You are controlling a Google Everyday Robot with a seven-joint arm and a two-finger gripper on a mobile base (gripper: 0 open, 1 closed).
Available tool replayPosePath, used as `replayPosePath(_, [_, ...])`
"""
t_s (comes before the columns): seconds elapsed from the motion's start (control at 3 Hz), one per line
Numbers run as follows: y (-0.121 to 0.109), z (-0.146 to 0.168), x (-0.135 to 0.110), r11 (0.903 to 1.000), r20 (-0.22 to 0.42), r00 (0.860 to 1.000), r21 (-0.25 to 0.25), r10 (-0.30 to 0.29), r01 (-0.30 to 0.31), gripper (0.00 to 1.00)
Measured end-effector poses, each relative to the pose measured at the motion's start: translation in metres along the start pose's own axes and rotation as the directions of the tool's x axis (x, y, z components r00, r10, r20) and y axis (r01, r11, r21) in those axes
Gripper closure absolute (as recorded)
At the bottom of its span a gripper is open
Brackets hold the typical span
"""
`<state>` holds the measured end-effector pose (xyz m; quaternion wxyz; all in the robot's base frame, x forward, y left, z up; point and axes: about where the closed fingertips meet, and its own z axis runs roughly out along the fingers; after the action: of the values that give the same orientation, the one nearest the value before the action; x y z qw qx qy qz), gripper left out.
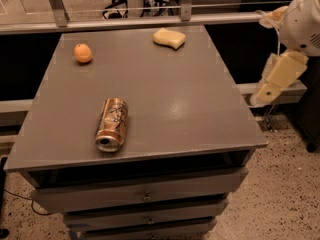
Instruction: Move sponge near orange can
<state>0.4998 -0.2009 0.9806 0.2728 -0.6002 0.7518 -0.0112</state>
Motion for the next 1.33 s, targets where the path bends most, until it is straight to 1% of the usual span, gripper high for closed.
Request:
replayPosePath(0.33, [-0.048,0.024,-0.015,0.9971,0.163,0.985,0.030,0.064,-0.070,0.00])
replayPosePath(0.67, [-0.094,0.045,-0.038,0.9857,0.340,0.928,0.019,0.151,-0.168,0.00])
replayPosePath(1.0, [-0.101,0.049,-0.041,0.9837,0.369,0.915,0.010,0.164,-0.180,0.00])
replayPosePath(1.33, [-0.101,0.049,-0.041,0.9837,0.369,0.915,0.009,0.164,-0.180,0.00])
